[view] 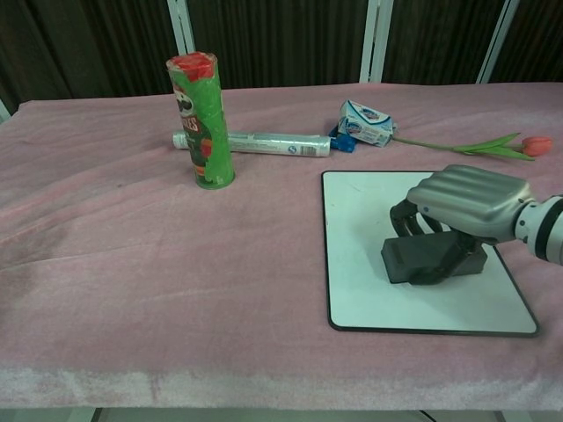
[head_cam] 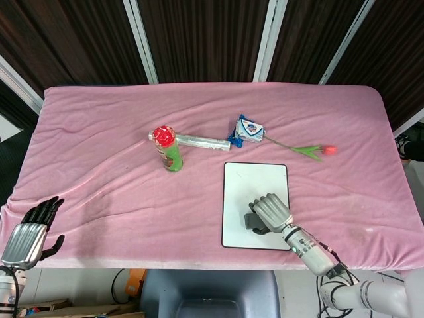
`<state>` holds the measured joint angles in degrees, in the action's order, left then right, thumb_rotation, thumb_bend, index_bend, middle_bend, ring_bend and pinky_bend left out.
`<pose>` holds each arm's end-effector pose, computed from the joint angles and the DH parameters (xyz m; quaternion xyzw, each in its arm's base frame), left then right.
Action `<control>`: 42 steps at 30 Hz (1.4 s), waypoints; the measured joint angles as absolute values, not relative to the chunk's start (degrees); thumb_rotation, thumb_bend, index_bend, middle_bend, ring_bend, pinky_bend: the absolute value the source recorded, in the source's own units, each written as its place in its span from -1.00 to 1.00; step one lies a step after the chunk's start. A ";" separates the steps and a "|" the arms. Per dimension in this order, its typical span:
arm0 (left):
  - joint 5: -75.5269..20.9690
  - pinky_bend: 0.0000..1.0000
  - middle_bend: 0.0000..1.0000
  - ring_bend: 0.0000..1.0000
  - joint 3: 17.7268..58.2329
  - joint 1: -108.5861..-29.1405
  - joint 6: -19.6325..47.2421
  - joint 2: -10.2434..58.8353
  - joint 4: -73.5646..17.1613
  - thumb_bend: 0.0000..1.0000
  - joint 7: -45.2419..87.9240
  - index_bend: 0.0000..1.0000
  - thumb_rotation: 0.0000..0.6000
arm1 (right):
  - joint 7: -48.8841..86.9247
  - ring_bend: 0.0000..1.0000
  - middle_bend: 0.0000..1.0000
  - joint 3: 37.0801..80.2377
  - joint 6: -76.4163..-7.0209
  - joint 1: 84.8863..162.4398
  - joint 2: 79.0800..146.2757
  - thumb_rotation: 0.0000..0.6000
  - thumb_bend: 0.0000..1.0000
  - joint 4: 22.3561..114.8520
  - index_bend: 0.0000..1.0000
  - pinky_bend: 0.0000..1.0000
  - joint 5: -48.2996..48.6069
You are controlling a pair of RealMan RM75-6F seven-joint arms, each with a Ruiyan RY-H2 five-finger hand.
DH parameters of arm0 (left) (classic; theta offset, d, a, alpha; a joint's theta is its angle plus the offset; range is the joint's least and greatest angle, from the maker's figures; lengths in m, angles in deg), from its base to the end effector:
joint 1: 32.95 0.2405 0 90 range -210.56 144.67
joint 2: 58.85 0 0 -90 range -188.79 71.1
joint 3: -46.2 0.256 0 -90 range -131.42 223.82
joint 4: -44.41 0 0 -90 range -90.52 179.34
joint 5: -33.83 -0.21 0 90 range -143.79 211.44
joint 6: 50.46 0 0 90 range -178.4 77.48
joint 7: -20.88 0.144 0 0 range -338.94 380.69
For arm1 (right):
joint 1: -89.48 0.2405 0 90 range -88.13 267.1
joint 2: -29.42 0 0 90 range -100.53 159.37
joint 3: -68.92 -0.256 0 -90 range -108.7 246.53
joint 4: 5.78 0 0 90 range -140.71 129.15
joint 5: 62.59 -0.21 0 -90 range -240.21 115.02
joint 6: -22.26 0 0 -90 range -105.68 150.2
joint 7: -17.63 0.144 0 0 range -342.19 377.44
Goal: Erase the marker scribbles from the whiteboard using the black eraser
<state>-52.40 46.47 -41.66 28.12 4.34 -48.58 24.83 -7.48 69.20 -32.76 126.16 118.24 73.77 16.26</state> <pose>-0.3086 0.1886 0.1409 -0.6545 -0.3889 -0.3361 0.5545 -0.2022 -0.2932 -0.0367 0.8389 -0.2509 0.2746 0.3973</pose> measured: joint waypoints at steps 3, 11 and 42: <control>-52.48 -0.68 -0.93 -0.86 46.49 -41.60 28.26 4.26 -48.55 -0.21 24.62 -1.00 1.00 | -8.33 0.23 0.45 67.62 -32.36 126.59 119.44 1.00 -0.15 72.20 0.99 0.36 14.46; -53.36 -0.68 -0.92 -0.86 46.86 -41.90 27.83 4.34 -48.18 -0.21 24.05 -1.00 1.00 | -11.27 0.24 0.45 61.97 -29.65 129.65 123.96 1.00 -0.15 63.99 0.99 0.36 7.51; -55.37 -0.69 -0.93 -0.86 46.73 -41.45 30.65 5.14 -46.26 -0.21 21.55 -1.00 1.00 | 7.40 0.22 0.45 69.25 -36.26 118.48 109.29 1.00 -0.15 63.83 0.91 0.36 14.33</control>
<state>-55.37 46.73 -41.45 30.65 5.14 -46.26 21.55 7.40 69.25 -36.26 118.48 109.29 63.83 14.33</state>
